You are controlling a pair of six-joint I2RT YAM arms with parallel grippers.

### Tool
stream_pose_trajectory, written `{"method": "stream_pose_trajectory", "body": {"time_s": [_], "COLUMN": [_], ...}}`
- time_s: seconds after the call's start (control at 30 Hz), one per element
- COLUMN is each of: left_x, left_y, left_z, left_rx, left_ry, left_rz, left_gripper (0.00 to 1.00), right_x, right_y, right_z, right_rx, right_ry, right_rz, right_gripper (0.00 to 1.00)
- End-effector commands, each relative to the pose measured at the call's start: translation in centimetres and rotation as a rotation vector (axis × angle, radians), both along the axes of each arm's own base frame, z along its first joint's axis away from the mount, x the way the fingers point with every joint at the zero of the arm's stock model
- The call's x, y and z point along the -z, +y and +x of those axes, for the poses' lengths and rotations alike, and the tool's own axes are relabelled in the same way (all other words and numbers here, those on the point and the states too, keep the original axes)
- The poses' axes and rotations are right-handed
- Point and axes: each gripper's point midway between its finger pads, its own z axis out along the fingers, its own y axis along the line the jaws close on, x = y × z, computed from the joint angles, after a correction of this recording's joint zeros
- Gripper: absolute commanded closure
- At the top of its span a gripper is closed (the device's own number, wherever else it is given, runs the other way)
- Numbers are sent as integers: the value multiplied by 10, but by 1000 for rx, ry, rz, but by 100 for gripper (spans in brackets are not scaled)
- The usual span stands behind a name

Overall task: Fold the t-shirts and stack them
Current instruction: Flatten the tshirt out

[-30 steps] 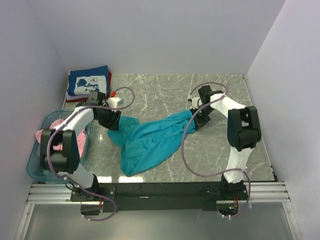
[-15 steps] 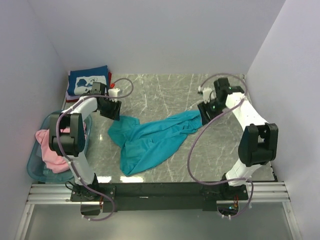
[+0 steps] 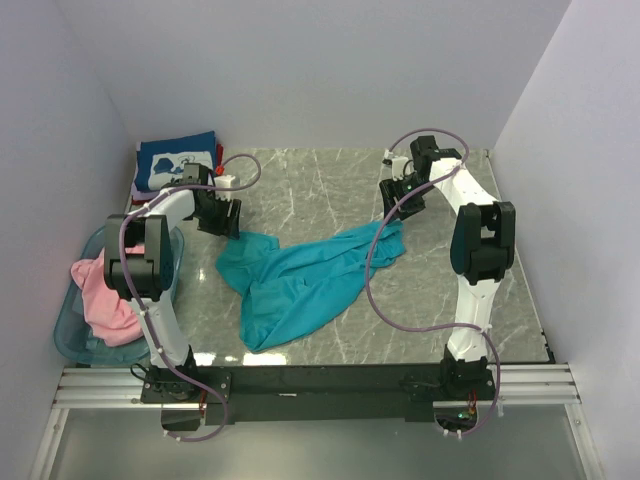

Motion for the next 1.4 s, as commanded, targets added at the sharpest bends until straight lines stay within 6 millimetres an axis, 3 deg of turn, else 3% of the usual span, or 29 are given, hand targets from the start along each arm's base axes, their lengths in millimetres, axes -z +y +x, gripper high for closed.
{"method": "stream_pose_trajectory", "body": {"time_s": [0.0,0.17,0.3,0.5,0.6,0.63,0.8,0.87,0.9,1.0,1.03,1.13,1.37], "left_x": [-4,9,13,12,10,10,7,6,6,6,6,4,6], "left_y": [-1,-3,-5,-5,-5,-4,-5,-5,-5,-6,-5,-6,-6], "left_z": [10,8,9,14,15,15,18,20,20,21,22,21,17], "left_rx": [-17,-21,-15,-12,-10,-8,-2,-4,-5,-1,1,12,30], "left_ry": [-14,19,27,25,17,15,0,1,4,12,12,10,19], "left_rz": [-18,-26,-38,-35,-34,-34,-33,-38,-38,-40,-39,-41,-38], "left_gripper": [34,38,43,65,78,79,76,69,67,62,61,59,58], "right_x": [-12,3,4,-1,-12,-22,-33,-40,-42,-45,-47,-45,-34], "right_y": [9,7,5,-2,-10,-12,-27,-27,-26,-19,-14,-5,-3], "right_z": [-5,-24,-36,-56,-66,-69,-73,-69,-64,-53,-51,-43,-27], "right_rx": [13,-9,-20,-32,-27,-28,-28,-48,-59,-136,-196,-331,-533], "right_ry": [19,84,96,97,66,37,-34,-84,-111,-193,-237,-342,-380], "right_rz": [50,49,49,31,35,35,-1,-19,-30,-110,-173,-280,-427], "right_gripper": [36,55,70,100,100,100,100,86,67,47,44,43,47]}}
